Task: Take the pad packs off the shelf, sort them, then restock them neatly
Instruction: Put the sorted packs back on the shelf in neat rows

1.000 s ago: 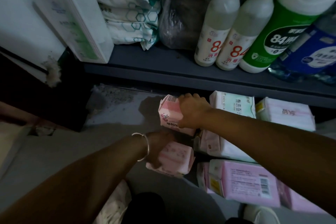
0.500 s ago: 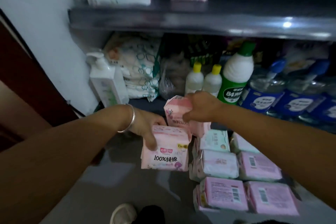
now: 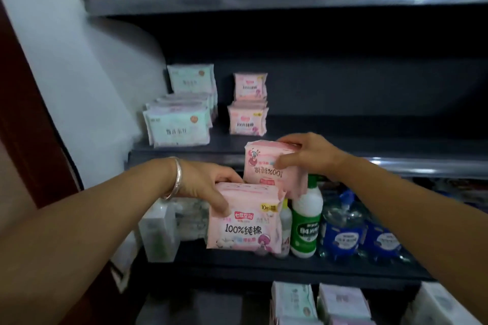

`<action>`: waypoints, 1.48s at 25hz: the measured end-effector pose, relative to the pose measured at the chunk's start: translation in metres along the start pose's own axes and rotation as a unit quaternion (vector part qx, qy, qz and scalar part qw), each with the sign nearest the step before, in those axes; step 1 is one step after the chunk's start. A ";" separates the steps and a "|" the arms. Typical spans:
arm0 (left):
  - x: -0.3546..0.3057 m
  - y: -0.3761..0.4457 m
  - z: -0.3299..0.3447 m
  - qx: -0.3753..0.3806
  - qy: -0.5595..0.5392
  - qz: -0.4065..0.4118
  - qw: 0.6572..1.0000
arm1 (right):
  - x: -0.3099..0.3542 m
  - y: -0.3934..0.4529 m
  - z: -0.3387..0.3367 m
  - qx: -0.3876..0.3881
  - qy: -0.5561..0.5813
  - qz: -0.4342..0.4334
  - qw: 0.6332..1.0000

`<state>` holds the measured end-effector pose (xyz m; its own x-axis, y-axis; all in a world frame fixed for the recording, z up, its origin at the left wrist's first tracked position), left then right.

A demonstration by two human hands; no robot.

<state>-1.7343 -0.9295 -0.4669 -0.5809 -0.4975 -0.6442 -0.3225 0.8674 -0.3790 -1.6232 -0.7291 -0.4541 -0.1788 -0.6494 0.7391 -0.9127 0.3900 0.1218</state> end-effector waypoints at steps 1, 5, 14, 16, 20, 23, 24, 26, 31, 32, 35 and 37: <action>-0.007 0.001 -0.008 -0.007 -0.001 0.006 1.000 | 0.002 0.004 -0.009 -0.011 0.019 -0.007 1.000; -0.027 0.013 -0.037 -0.037 0.011 0.023 0.999 | 0.005 0.024 -0.035 -0.061 0.042 -0.027 0.997; -0.037 0.055 -0.112 -0.150 0.054 0.040 0.986 | 0.010 0.085 -0.070 -0.185 -0.015 -0.063 0.981; -0.036 0.068 -0.127 -0.168 0.079 0.037 0.982 | 0.010 0.101 -0.073 -0.198 -0.031 -0.067 0.977; -0.030 0.100 -0.149 -0.194 0.084 0.041 0.977 | 0.002 0.135 -0.075 -0.218 -0.047 -0.072 0.972; -0.022 0.122 -0.159 -0.198 0.091 0.037 0.975 | -0.008 0.154 -0.075 -0.242 -0.054 -0.068 0.966; -0.020 0.128 -0.161 -0.198 0.092 0.035 0.975 | -0.011 0.158 -0.075 -0.248 -0.060 -0.067 0.965; -0.014 0.140 -0.164 -0.196 0.084 0.033 0.976 | -0.019 0.166 -0.074 -0.258 -0.062 -0.062 0.962; -0.008 0.162 -0.165 -0.177 0.083 0.034 0.980 | -0.024 0.179 -0.071 -0.267 -0.048 -0.065 0.960; -0.008 0.166 -0.165 -0.175 0.083 0.038 0.980 | -0.024 0.181 -0.071 -0.270 -0.047 -0.067 0.960; -0.010 0.177 -0.164 -0.170 0.086 0.045 0.981 | -0.022 0.189 -0.071 -0.283 -0.056 -0.077 0.954; -0.011 0.182 -0.164 -0.173 0.112 0.050 0.977 | -0.020 0.193 -0.072 -0.288 -0.044 -0.086 0.953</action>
<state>-1.9088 -0.7641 -0.4201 -0.7587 -0.4281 -0.4910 -0.4666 0.8831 -0.0489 -1.7697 -0.5935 -0.3978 -0.0975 -0.7790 0.6194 -0.5837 0.5488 0.5984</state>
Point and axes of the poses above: each hand's wrist, its own y-axis towards the middle knuckle, its own z-axis out of the palm, x = y × z, the point moved 2 cm from there along y, towards the middle knuckle
